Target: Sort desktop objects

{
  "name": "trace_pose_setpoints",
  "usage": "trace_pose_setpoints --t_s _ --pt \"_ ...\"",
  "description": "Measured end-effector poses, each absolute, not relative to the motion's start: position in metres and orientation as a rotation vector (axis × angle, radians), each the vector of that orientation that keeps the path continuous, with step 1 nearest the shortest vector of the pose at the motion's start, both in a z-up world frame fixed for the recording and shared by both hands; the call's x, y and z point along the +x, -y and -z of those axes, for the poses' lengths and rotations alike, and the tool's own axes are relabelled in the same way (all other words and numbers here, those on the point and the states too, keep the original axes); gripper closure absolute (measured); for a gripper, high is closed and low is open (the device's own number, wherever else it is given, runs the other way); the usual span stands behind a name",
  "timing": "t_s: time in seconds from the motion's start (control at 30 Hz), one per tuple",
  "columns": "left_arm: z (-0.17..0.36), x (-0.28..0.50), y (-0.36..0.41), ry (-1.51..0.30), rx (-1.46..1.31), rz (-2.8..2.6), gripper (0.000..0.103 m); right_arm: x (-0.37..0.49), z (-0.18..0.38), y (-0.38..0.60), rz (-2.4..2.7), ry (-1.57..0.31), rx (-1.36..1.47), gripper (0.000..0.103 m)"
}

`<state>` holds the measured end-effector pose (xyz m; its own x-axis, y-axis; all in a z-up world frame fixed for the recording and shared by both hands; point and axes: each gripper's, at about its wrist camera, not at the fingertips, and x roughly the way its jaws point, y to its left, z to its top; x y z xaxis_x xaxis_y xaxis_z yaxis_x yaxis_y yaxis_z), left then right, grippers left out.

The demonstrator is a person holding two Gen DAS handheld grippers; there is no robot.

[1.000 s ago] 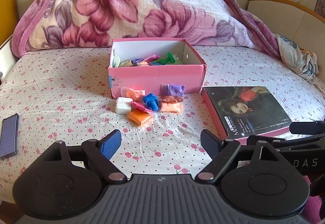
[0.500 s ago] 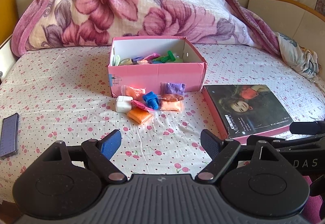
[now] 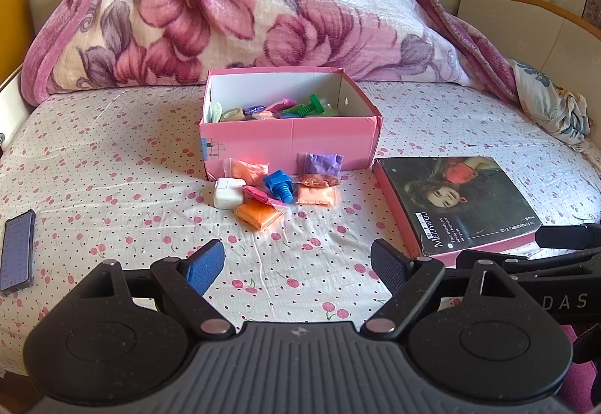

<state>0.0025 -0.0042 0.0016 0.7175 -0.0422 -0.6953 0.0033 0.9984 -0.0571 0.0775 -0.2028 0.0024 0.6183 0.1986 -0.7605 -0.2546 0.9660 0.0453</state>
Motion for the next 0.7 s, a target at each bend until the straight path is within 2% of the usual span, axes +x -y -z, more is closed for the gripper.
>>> trace_pose_setpoints --t_s 0.7 --pt "-0.0002 0.0028 0.0009 -0.765 -0.044 0.019 0.018 0.0784 -0.0017 0.2041 -0.263 -0.867 -0.071 0.001"
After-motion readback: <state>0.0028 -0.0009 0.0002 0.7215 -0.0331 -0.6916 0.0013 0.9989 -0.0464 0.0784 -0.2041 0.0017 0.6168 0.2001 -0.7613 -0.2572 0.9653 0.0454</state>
